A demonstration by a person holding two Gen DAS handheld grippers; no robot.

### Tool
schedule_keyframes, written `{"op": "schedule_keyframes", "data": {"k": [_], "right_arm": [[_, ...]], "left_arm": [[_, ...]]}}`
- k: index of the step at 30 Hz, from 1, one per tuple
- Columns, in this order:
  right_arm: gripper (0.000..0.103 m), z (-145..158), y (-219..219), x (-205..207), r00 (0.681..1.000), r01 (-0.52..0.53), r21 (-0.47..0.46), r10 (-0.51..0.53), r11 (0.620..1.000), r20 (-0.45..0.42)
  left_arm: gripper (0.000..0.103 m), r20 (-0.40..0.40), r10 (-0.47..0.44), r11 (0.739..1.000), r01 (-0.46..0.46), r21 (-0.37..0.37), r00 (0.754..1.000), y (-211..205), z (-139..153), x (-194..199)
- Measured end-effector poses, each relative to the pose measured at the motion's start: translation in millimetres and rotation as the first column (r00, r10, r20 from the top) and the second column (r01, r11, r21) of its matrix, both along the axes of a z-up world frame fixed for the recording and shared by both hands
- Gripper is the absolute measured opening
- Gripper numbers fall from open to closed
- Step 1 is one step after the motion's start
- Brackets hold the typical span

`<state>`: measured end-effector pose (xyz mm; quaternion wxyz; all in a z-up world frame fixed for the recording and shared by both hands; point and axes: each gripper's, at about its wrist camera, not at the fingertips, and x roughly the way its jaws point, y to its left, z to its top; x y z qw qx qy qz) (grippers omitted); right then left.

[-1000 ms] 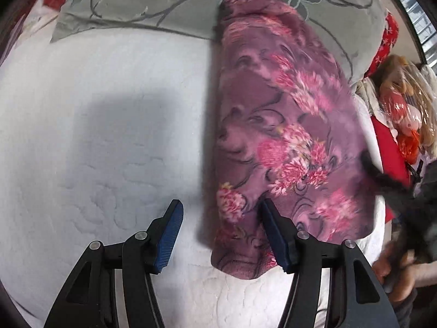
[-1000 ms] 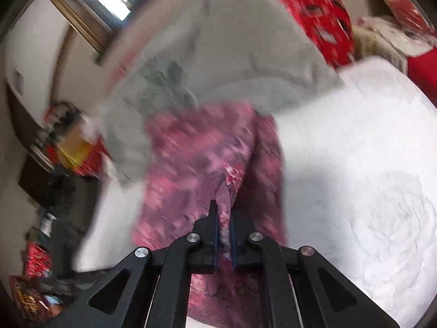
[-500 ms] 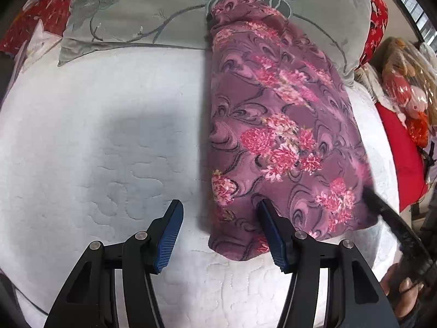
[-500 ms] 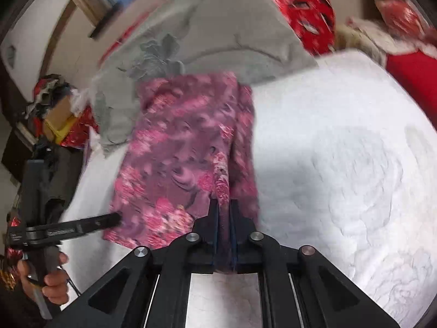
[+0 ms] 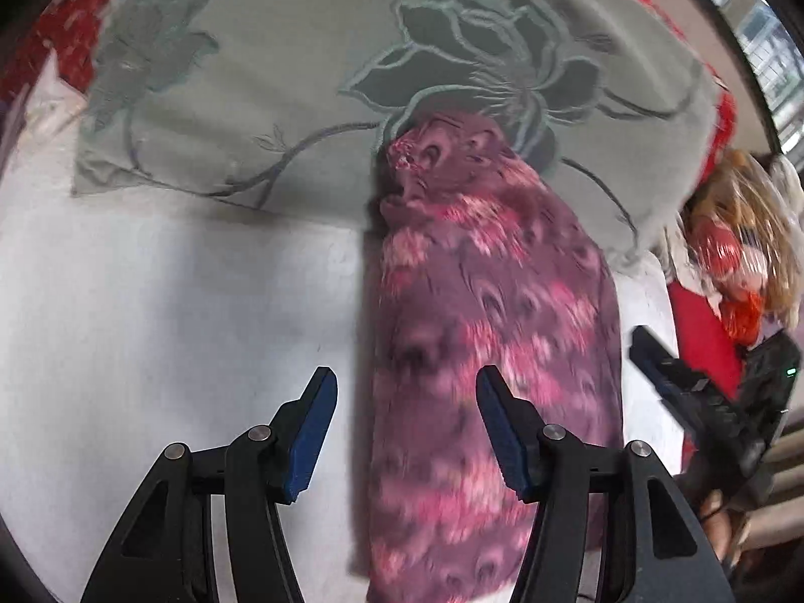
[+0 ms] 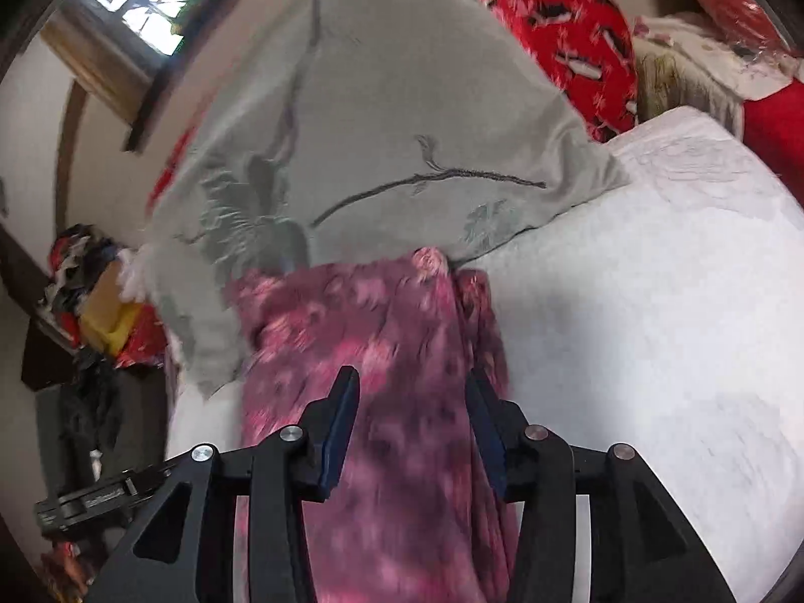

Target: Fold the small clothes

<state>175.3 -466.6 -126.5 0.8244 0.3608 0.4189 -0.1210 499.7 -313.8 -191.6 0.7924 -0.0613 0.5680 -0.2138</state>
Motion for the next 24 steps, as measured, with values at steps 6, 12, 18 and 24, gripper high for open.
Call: {"op": "schedule_keyframes", "data": {"k": [6,12,18,24], "right_arm": [[0.005,-13,-4,41,0.999,-0.017,-0.018,0.018,1.0,0.037],[0.012,-54,-18,39,0.991,0.033,-0.008,-0.034,0.999,-0.129],[0.021,0,10,4,0.989,-0.091,-0.035,0.095,0.995,0.117],[0.028,-17,64,9,0.941,-0.336,-0.287,0.307,0.897,-0.145]], "left_arm": [[0.056,0.012,0.02,1.0,-0.02,0.008,1.0,-23,-17,44],[0.058,-0.077,0.055,0.998,-0.053,0.026,0.996,-28,-51,58],[0.058,-0.018,0.06,0.994,-0.062,-0.089,0.998,4,-33,7],[0.058,-0.027,0.024,0.999,-0.022,0.04,0.999,-2,-49,-20]]}}
